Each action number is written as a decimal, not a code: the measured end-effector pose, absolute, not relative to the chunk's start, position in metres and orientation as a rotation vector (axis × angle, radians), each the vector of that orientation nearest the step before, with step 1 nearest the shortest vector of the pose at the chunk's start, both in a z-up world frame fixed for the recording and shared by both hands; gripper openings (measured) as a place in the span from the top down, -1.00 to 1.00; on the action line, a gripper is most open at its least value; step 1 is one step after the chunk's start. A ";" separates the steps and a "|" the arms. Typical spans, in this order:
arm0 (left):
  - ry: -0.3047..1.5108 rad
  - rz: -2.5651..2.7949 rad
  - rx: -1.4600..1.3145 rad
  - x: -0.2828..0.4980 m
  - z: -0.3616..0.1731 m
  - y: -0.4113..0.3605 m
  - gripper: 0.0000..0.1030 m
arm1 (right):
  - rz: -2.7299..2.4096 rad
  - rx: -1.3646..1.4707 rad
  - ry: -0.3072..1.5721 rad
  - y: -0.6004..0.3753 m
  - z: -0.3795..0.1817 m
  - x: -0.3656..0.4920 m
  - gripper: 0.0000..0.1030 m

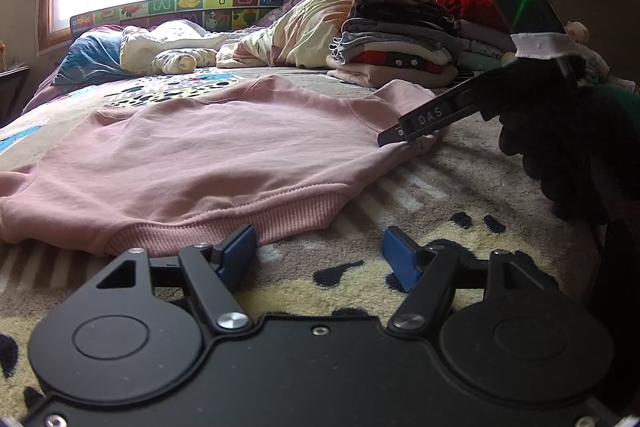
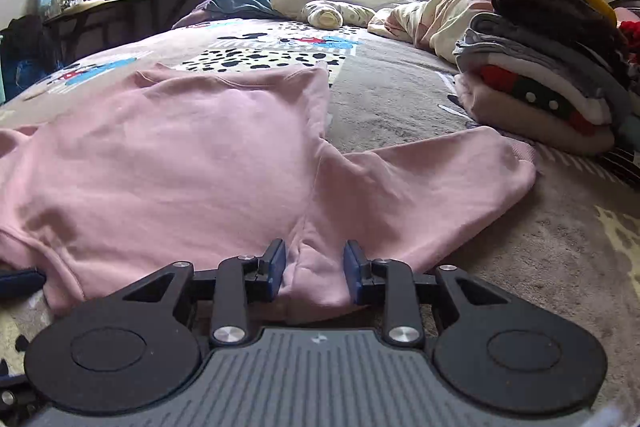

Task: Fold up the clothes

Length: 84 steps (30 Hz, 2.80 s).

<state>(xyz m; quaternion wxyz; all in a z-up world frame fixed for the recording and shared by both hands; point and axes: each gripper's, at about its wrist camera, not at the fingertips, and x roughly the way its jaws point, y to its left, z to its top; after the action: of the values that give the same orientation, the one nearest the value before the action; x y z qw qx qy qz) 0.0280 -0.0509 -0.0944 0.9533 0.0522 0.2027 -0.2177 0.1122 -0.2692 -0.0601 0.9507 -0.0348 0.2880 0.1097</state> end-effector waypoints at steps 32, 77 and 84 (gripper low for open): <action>0.407 -0.490 0.087 0.030 -0.096 -0.048 -0.51 | -0.339 0.464 0.555 -0.478 -0.035 0.223 0.33; 0.412 -0.532 0.057 0.030 -0.096 -0.043 -0.63 | 0.424 0.097 0.860 -0.258 -0.020 0.372 0.53; 0.414 -0.550 0.034 0.033 -0.095 -0.041 -0.65 | 0.420 0.007 0.903 -0.235 -0.032 0.420 0.66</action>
<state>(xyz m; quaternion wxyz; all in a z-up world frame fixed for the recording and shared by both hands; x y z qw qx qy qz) 0.0335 -0.0410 -0.0948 0.9412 0.0165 0.2030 -0.2696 0.4201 -0.2349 -0.0316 0.8785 0.0033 0.4333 0.2013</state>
